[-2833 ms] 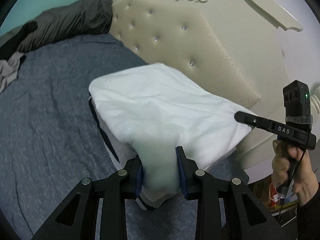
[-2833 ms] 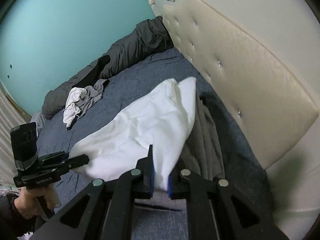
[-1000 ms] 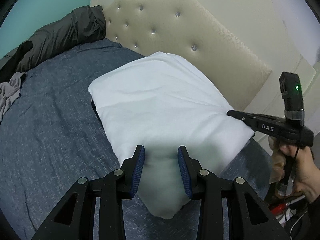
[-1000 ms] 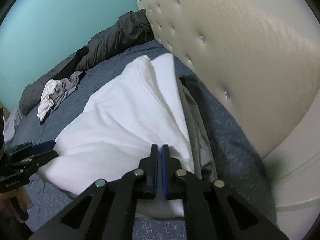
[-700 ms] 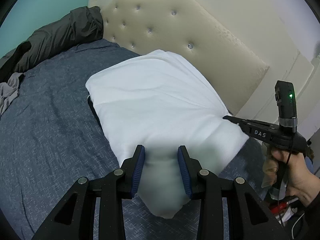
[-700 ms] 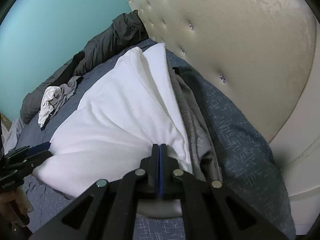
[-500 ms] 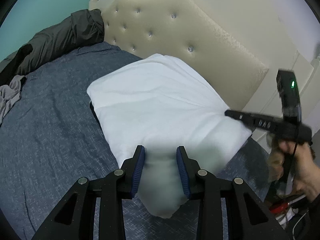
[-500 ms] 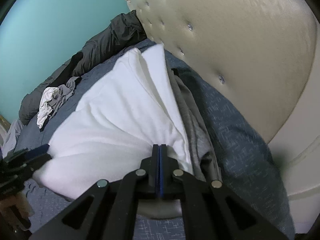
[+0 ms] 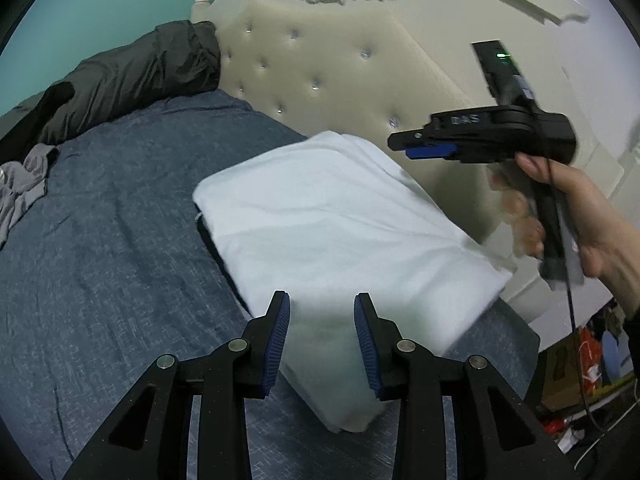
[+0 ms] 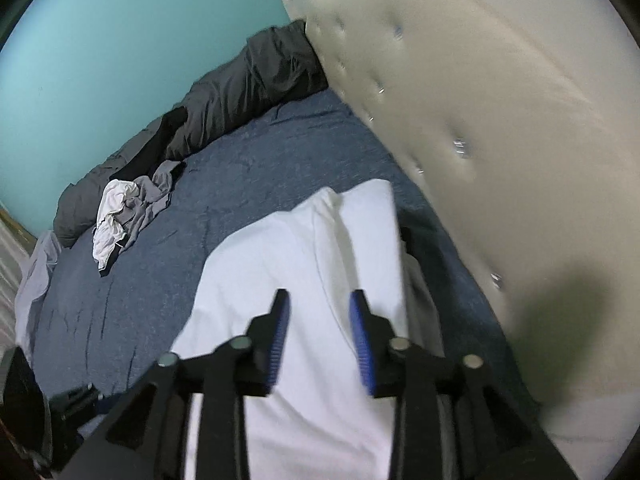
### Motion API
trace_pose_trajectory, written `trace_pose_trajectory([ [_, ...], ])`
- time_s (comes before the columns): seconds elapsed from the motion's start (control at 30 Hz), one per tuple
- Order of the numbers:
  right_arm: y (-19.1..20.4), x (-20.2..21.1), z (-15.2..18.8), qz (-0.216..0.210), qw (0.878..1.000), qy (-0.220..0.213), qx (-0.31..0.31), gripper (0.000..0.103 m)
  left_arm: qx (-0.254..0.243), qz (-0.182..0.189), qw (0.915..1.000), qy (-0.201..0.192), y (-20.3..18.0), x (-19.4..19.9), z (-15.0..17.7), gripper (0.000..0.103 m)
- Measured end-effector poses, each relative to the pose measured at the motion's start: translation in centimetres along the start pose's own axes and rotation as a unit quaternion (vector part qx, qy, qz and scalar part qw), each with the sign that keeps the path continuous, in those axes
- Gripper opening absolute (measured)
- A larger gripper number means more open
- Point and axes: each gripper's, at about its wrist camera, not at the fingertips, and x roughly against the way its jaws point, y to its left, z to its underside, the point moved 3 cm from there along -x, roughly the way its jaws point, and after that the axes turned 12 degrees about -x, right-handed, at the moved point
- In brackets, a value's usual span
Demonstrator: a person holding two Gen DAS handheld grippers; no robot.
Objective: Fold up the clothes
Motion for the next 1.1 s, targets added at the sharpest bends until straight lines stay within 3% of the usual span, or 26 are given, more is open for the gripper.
trace_pose_trajectory([
  [0.27, 0.5, -5.0, -3.8, 0.013, 0.999, 0.031, -0.023, 0.035, -0.002, 0.011, 0.9999, 0.004, 1.1, -1.2, 1.2, 0.037],
  [0.37, 0.4, -7.0, -4.1, 0.032, 0.998, 0.054, -0.015, 0.013, -0.004, 0.013, 0.9999, 0.000, 1.0, -1.3, 1.4, 0.037],
  [0.47, 0.4, -8.1, -4.4, 0.034, 0.998, 0.052, -0.013, 0.001, -0.005, 0.014, 0.9999, -0.004, 0.9, -1.4, 1.6, 0.037],
  [0.73, -2.3, -8.5, -4.6, 0.080, 0.995, 0.029, -0.043, 0.001, 0.000, 0.016, 0.9999, -0.006, 0.8, -1.6, 1.6, 0.037],
  [1.1, -0.3, -2.9, -3.3, 0.020, 1.000, -0.001, 0.004, 0.002, -0.009, 0.000, 1.0000, -0.001, 0.5, -1.4, 1.3, 0.037],
])
